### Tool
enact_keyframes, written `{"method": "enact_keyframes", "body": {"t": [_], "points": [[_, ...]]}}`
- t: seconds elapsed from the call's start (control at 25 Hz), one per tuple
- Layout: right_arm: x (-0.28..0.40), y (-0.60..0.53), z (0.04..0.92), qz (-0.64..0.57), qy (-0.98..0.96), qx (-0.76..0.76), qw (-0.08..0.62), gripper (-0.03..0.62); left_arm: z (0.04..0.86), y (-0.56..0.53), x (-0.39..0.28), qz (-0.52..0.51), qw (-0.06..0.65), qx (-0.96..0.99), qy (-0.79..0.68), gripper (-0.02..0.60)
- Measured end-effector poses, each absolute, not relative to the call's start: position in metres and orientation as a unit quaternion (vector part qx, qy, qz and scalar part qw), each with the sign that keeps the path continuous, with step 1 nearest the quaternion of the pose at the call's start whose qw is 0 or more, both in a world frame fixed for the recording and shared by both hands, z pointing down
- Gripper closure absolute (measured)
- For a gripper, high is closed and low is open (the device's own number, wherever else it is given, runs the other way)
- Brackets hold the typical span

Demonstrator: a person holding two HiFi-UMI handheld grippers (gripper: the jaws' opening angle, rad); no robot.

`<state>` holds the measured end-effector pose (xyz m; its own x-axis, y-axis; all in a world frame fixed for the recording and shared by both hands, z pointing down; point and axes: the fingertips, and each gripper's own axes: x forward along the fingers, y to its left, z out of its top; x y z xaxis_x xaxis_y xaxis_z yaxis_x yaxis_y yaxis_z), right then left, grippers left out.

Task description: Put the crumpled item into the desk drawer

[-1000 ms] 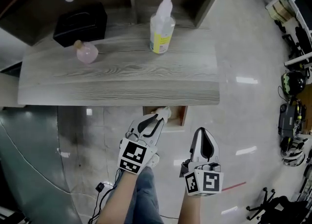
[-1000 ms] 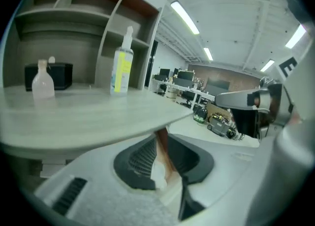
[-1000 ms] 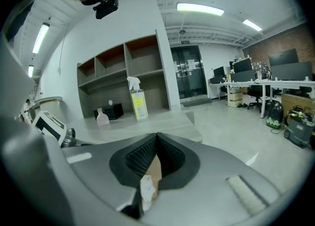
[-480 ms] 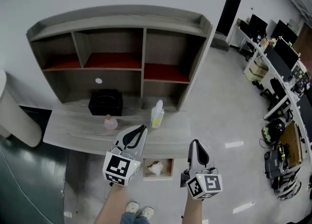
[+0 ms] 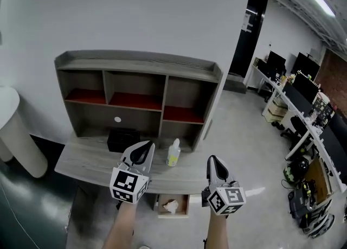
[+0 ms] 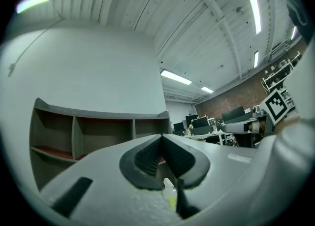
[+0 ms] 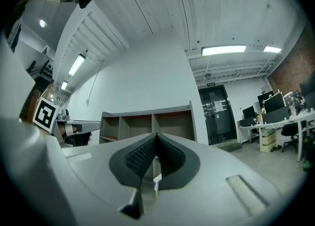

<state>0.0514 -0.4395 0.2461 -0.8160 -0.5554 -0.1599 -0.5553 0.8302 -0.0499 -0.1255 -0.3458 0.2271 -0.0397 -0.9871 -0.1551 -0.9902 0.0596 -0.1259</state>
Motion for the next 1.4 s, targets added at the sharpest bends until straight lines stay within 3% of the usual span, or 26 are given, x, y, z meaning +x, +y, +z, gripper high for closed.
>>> {"method": "enact_keyframes", "body": {"t": [1.4], "points": [[0.057, -0.400, 0.260, -0.009, 0.952, -0.299, 0.064, 0.585, 0.251, -0.322, -0.112, 0.006, 0.067, -0.707, 0.704, 0.581]]}}
